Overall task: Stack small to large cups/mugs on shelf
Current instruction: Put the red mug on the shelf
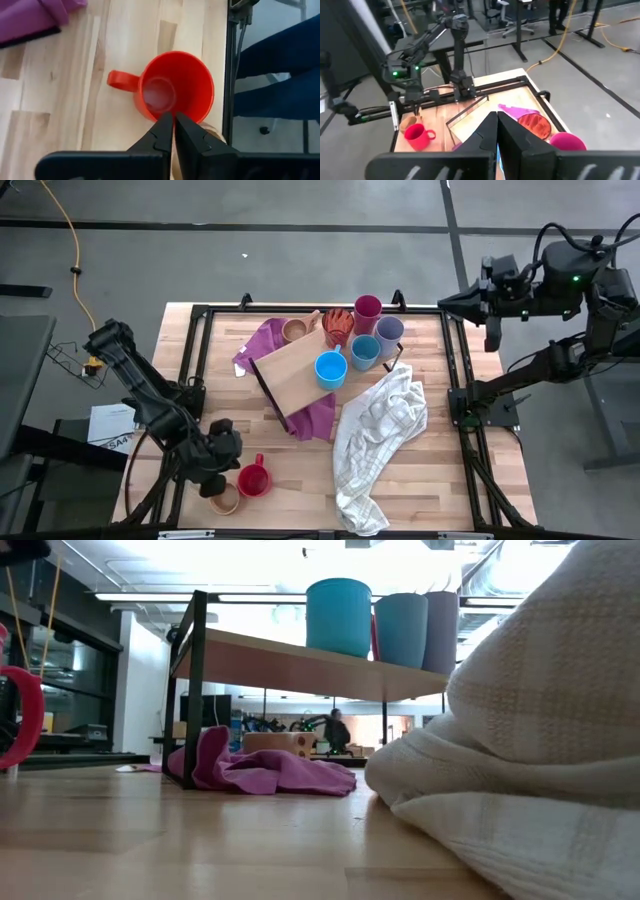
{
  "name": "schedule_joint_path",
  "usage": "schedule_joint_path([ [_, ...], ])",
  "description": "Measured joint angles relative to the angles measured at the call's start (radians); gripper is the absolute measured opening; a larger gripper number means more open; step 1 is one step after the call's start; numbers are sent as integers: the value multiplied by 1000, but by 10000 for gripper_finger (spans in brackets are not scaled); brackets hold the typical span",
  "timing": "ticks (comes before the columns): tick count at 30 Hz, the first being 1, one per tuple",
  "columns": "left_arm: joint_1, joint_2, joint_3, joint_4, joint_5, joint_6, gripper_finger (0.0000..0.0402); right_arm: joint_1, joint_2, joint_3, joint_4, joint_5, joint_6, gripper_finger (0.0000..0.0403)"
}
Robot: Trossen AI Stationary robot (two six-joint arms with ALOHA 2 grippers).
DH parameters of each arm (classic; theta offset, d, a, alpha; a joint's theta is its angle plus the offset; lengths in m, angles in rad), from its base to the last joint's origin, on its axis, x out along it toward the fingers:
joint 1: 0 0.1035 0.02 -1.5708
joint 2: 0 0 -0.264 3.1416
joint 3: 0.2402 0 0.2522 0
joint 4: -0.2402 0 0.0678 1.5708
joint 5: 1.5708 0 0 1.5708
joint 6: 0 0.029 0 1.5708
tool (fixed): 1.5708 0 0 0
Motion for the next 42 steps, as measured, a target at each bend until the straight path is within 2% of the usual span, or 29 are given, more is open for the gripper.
schedule_joint_path([
  [3, 0, 11, 0, 17, 8, -40, 23, 0, 0, 0, 0, -17, -14, 0],
  [9, 0, 10, 0, 26, 7, -116, 92, 0, 0, 0, -3, -35, -36, 0],
  [12, 0, 28, 0, 26, 6, -166, 107, 0, 0, 0, -14, -52, -37, 0],
  [27, 0, 131, 0, 30, 14, -266, 72, 0, 0, 0, -38, -56, -54, 0],
  [42, 35, 156, 1, -7, 27, -303, 74, 0, 0, 0, -41, -95, -79, 0],
])
